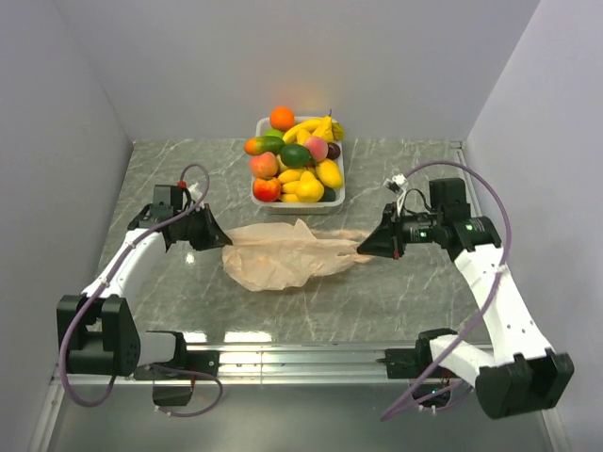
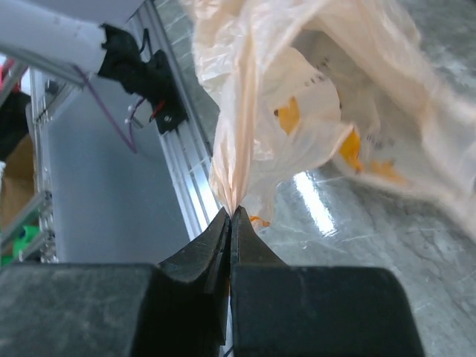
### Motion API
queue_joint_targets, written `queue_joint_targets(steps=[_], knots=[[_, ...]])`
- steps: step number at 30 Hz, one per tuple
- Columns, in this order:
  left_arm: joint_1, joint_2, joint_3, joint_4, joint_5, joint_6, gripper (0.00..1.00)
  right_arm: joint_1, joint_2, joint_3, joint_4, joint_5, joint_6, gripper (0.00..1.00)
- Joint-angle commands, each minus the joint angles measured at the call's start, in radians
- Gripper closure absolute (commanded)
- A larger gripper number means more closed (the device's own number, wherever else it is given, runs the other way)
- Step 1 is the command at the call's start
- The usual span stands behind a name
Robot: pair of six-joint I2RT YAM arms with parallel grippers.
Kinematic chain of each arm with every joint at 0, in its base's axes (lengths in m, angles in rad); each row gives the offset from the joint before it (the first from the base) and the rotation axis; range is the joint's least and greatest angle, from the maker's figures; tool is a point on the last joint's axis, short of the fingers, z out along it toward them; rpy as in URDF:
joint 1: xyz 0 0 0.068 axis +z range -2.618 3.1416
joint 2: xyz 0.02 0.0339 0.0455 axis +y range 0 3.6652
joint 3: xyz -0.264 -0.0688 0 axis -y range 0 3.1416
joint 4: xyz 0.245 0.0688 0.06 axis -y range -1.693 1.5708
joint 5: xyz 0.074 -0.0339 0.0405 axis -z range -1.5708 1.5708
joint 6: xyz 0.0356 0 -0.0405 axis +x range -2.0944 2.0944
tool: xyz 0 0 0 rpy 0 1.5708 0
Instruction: Place the fake fruits into the plastic bag and tie a complex knot
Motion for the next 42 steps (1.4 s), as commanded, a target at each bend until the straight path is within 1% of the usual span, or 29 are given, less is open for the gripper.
queue_joint_targets(steps=[1, 2, 3, 4, 5, 6, 7, 9, 10, 12, 13, 15, 16, 19, 20, 23, 24, 26, 27, 29, 30, 33, 34, 36, 37, 38, 39, 40, 42], knots=[[0.021, 0.038, 0.041, -0.005, -0.061, 0.078, 1.00, -0.022, -0.118, 0.037, -0.077, -0.099, -0.017, 1.00], [0.007, 0.033, 0.039, 0.007, 0.020, 0.083, 1.00, -0.011, -0.138, 0.031, 0.010, -0.096, 0.029, 1.00], [0.000, 0.026, 0.033, 0.023, 0.139, 0.080, 1.00, 0.027, -0.157, 0.010, 0.067, -0.084, 0.083, 1.00], [-0.013, 0.017, 0.030, 0.039, 0.186, 0.074, 0.87, 0.055, -0.186, 0.002, 0.118, -0.032, 0.171, 1.00], [-0.031, -0.009, 0.030, 0.065, 0.218, 0.062, 0.76, 0.082, -0.193, -0.004, 0.183, -0.009, 0.197, 1.00], [-0.033, -0.026, 0.029, 0.082, 0.252, 0.052, 0.66, 0.104, -0.200, -0.018, 0.208, 0.020, 0.215, 1.00], [-0.033, -0.045, 0.041, 0.089, 0.286, 0.048, 0.44, 0.153, -0.204, -0.027, 0.236, 0.049, 0.272, 1.00], [-0.033, -0.111, 0.067, 0.084, 0.288, 0.055, 0.27, 0.187, -0.201, -0.049, 0.302, 0.129, 0.315, 1.00], [-0.033, -0.134, 0.106, 0.078, 0.274, 0.060, 0.01, 0.211, -0.194, -0.058, 0.327, 0.155, 0.376, 1.00], [-0.036, -0.197, 0.146, 0.053, 0.254, 0.094, 0.01, 0.219, -0.187, -0.082, 0.403, 0.200, 0.427, 1.00], [-0.039, -0.215, 0.185, 0.041, 0.242, 0.112, 0.01, 0.222, -0.189, -0.096, 0.438, 0.215, 0.500, 1.00], [-0.068, -0.269, 0.208, 0.020, 0.158, 0.155, 0.01, 0.224, -0.187, -0.122, 0.546, 0.243, 0.568, 1.00], [-0.075, -0.286, 0.210, 0.018, 0.139, 0.173, 0.01, 0.228, -0.187, -0.128, 0.575, 0.258, 0.638, 1.00], [-0.115, -0.345, 0.193, 0.030, 0.148, 0.198, 0.01, 0.237, -0.180, -0.153, 0.684, 0.313, 0.778, 1.00], [-0.163, -0.379, 0.184, 0.039, 0.136, 0.207, 0.01, 0.242, -0.178, -0.156, 0.721, 0.332, 0.807, 1.00], [-0.252, -0.434, 0.145, 0.090, -0.049, 0.250, 0.01, 0.254, -0.160, -0.153, 0.767, 0.361, 0.902, 1.00], [-0.252, -0.436, 0.142, 0.098, -0.112, 0.259, 0.01, 0.254, -0.158, -0.150, 0.782, 0.359, 0.931, 1.00], [-0.252, -0.425, 0.165, 0.095, -0.145, 0.279, 0.01, 0.254, -0.164, -0.142, 0.779, 0.363, 0.939, 1.00], [-0.252, -0.421, 0.186, 0.101, -0.198, 0.281, 0.01, 0.254, -0.178, -0.141, 0.778, 0.363, 0.942, 1.00], [-0.243, -0.407, 0.203, 0.107, -0.240, 0.281, 0.01, 0.254, -0.195, -0.138, 0.750, 0.369, 0.936, 1.00], [-0.234, -0.402, 0.211, 0.109, -0.240, 0.279, 0.01, 0.256, -0.218, -0.139, 0.741, 0.370, 0.923, 1.00], [-0.192, -0.384, 0.246, 0.104, -0.217, 0.206, 0.01, 0.254, -0.265, -0.124, 0.652, 0.392, 0.875, 1.00], [-0.175, -0.378, 0.254, 0.096, -0.147, 0.174, 0.01, 0.251, -0.278, -0.118, 0.594, 0.399, 0.861, 1.00], [-0.177, -0.378, 0.263, 0.105, -0.072, 0.178, 0.01, 0.248, -0.314, -0.099, 0.536, 0.447, 0.840, 1.00], [-0.190, -0.387, 0.254, 0.122, 0.005, 0.177, 0.01, 0.247, -0.328, -0.099, 0.508, 0.467, 0.844, 1.00], [-0.210, -0.405, 0.248, 0.133, 0.024, 0.186, 0.01, 0.247, -0.339, -0.104, 0.505, 0.488, 0.855, 1.00], [-0.245, -0.413, 0.233, 0.147, 0.022, 0.198, 0.01, 0.247, -0.361, -0.111, 0.511, 0.525, 0.890, 1.00], [-0.326, -0.419, 0.223, 0.150, 0.015, 0.225, 0.01, 0.247, -0.367, -0.119, 0.540, 0.542, 0.916, 1.00], [-0.408, -0.434, 0.190, 0.168, -0.051, 0.238, 0.01, 0.248, -0.381, -0.150, 0.587, 0.579, 0.993, 1.00]])
